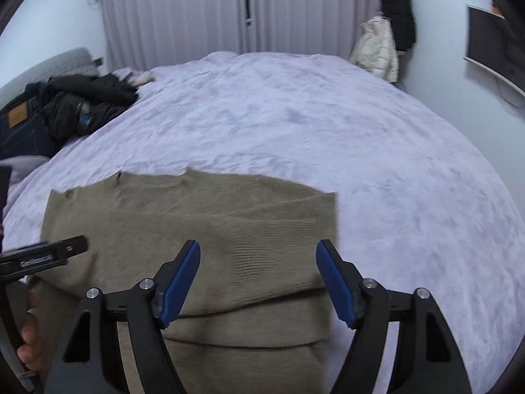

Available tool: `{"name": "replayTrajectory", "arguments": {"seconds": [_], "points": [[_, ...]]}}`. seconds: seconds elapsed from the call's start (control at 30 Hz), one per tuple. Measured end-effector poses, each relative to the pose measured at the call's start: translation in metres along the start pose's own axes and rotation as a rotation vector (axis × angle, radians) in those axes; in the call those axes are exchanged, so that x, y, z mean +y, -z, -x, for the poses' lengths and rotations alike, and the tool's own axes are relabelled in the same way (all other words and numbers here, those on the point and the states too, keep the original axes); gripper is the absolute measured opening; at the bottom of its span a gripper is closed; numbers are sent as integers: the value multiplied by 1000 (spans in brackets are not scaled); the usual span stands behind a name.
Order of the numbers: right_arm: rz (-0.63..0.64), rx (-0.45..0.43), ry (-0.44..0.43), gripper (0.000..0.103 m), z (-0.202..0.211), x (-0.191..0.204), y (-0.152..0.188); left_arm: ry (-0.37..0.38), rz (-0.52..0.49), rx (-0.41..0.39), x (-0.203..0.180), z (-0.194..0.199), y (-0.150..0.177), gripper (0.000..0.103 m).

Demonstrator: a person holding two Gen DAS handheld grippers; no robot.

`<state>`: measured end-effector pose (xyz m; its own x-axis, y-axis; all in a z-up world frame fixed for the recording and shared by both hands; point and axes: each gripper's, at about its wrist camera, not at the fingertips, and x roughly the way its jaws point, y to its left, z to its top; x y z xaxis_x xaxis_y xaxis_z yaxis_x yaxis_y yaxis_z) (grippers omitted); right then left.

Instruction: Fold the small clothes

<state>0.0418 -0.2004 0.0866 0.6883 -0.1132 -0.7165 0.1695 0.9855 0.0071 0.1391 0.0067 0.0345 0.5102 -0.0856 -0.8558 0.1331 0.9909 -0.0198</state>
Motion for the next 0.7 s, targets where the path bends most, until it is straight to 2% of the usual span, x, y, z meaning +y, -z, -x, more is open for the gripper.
{"name": "replayTrajectory", "arguments": {"seconds": [0.03, 0.1, 0.2, 0.3, 0.4, 0.5, 0.57, 0.63, 0.7], "points": [[44, 24, -29, 76, -10, 15, -2, -31, -41, 8, -7, -7, 0, 103], [124, 80, -57, 76, -33, 41, -3, -42, -39, 19, -1, -16, -2, 103], [143, 171, -16, 76, -67, 44, 2, -45, 4, 6, 24, -16, -5, 103], [63, 150, 3, 76, -69, 18, 0, -18, 43, 7, 52, -21, -5, 103], [47, 139, 52, 76, -66, 1, 3, 25, 70, 20, 68, -23, -5, 103], [31, 141, 53, 77, -60, -4, 5, 12, 85, -6, 63, -8, -9, 103], [25, 124, 75, 78, -51, 4, -1, 75, 91, -28, 54, 1, -16, 103], [31, 110, 15, 78, -49, 18, -8, 87, 43, -33, 36, 1, -19, 103], [61, 136, -37, 78, -54, 35, -10, 21, -37, -18, 22, -11, -16, 103]]}}
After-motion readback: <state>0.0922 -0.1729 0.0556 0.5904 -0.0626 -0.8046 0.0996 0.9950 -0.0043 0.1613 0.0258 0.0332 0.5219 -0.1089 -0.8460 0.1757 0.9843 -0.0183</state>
